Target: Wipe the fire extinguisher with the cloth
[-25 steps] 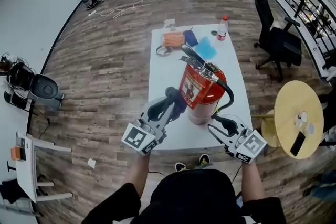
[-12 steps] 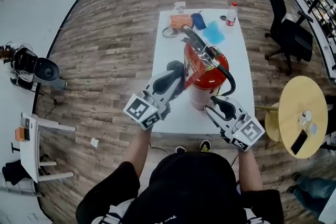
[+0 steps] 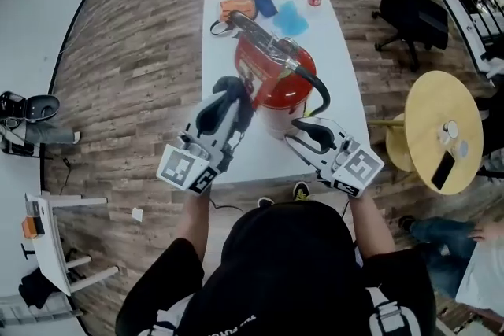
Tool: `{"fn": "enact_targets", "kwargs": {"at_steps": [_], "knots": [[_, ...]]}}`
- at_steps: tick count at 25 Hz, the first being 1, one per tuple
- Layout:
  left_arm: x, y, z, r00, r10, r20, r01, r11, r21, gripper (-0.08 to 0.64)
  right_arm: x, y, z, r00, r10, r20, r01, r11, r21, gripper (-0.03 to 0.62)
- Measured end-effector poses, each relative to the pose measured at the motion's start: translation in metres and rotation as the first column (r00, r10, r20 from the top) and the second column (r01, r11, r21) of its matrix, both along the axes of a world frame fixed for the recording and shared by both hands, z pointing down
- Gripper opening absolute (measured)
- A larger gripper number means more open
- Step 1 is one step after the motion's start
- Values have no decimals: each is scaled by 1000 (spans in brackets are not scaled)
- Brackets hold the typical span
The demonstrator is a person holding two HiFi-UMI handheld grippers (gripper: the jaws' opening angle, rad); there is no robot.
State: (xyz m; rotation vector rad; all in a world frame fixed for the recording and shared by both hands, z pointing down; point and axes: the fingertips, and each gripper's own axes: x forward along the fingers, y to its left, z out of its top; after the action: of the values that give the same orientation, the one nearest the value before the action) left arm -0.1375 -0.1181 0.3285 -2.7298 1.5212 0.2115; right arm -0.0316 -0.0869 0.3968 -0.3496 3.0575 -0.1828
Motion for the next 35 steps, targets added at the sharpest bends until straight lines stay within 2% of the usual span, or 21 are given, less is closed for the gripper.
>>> {"fn": "enact_targets", "kwargs": {"at_steps": [1,3,5,9,12,19,22,25,29,35], "knots": [[-11,-9,2,999,-39,-16,39,999,-17,71,-1,0,2,1000,2,-2,-2,1000,1,129],[-16,-21,2,998,-61,14,61,998,-26,71,-3,0,2,1000,3,-12,-3,1000,8,129],[-6,-25,-1,997,-46,59,46,999,-8,71,-2,2,-2,1000,6,-24,-6,1000,16,129],[1,-21,15,999,-35,14,36,999,-37,71,4,5,1,999,21,-47,-21,1000,8,129],[0,-14,42,999,-50,7,51,996,-80,71,1,7,9,996,19,-91,-18,1000,3,129],[10,-3,67,999,-33,12,34,992,-124,71,-5,18,5,994,8,-107,-6,1000,11,129],[9,0,72,1000,-31,4,31,991,-128,71,-14,23,5,995,-7,-104,11,999,41,129],[22,-5,82,1000,11,-2,-11,990,-140,71,-5,19,5,993,34,-117,-24,996,82,129],[20,1,85,999,33,20,-30,991,-133,71,-10,15,8,990,48,-133,-44,999,28,129],[13,0,94,999,28,28,-23,989,-146,71,-18,6,19,988,34,-154,-29,999,36,129]]}}
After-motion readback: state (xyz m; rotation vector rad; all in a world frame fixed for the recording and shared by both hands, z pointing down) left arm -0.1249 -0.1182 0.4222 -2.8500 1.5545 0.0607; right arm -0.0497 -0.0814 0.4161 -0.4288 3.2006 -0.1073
